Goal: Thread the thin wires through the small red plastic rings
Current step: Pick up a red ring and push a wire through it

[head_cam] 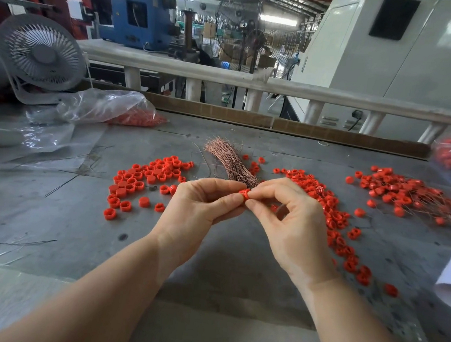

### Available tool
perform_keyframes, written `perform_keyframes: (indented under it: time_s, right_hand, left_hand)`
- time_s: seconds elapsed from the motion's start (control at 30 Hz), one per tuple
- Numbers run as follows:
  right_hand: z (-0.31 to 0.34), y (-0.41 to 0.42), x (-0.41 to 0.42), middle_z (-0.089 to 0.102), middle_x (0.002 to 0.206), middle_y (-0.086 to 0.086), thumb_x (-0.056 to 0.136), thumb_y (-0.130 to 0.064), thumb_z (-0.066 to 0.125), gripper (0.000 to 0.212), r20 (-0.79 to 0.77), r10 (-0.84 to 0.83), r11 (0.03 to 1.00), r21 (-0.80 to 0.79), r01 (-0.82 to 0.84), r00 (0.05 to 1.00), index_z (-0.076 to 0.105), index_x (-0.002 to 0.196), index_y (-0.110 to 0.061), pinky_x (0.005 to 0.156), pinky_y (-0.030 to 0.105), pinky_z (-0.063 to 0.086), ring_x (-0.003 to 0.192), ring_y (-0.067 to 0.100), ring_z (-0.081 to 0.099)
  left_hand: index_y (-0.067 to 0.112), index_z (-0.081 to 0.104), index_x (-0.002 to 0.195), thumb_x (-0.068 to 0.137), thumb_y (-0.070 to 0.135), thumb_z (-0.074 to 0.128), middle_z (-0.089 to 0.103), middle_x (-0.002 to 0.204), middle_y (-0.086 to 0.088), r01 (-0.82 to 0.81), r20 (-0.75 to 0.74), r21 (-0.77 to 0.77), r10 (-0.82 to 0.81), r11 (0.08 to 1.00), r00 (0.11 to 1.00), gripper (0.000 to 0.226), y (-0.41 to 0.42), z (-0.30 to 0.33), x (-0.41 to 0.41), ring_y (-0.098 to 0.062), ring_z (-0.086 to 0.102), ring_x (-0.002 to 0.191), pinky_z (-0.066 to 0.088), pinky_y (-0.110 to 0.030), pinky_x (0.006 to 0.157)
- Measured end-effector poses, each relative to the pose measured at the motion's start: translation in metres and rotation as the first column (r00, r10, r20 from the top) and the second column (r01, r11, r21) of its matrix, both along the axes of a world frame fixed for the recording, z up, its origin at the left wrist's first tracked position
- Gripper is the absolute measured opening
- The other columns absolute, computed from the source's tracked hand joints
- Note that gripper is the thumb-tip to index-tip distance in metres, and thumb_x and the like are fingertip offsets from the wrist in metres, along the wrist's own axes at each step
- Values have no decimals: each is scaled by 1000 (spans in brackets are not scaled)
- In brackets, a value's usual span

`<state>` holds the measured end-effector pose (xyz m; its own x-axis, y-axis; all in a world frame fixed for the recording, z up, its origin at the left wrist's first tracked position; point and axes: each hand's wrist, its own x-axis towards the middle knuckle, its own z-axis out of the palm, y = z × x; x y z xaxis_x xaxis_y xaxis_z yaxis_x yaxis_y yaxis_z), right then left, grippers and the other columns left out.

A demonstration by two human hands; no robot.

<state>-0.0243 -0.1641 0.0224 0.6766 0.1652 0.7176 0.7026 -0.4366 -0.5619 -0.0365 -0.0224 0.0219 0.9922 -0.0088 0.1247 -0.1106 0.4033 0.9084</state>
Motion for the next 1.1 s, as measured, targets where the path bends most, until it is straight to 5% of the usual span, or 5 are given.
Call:
perform_keyframes:
  time_s: [0.63,1.1]
  right_hand:
    - [0,0,0,62,77,-5,73,1,70,9,20,20,999,-44,-19,1000,69,73,-7,70,24,47,77,16,60]
    - [-3,2,1,61,76,-5,76,-7,66,4,21,-42,999,-30,42,999,69,76,-8,70,31,49,75,15,59]
  left_hand:
    - [2,69,83,75,-11,62,72,72,-5,-87,117,204,64,975,991,17,0,2,-4,-14,69,69,54,-17,65]
    - [5,69,86,79,-10,58,73,75,-3,-57,102,169,40,984,994,20,-3,-1,-2,-13,70,73,55,-17,69]
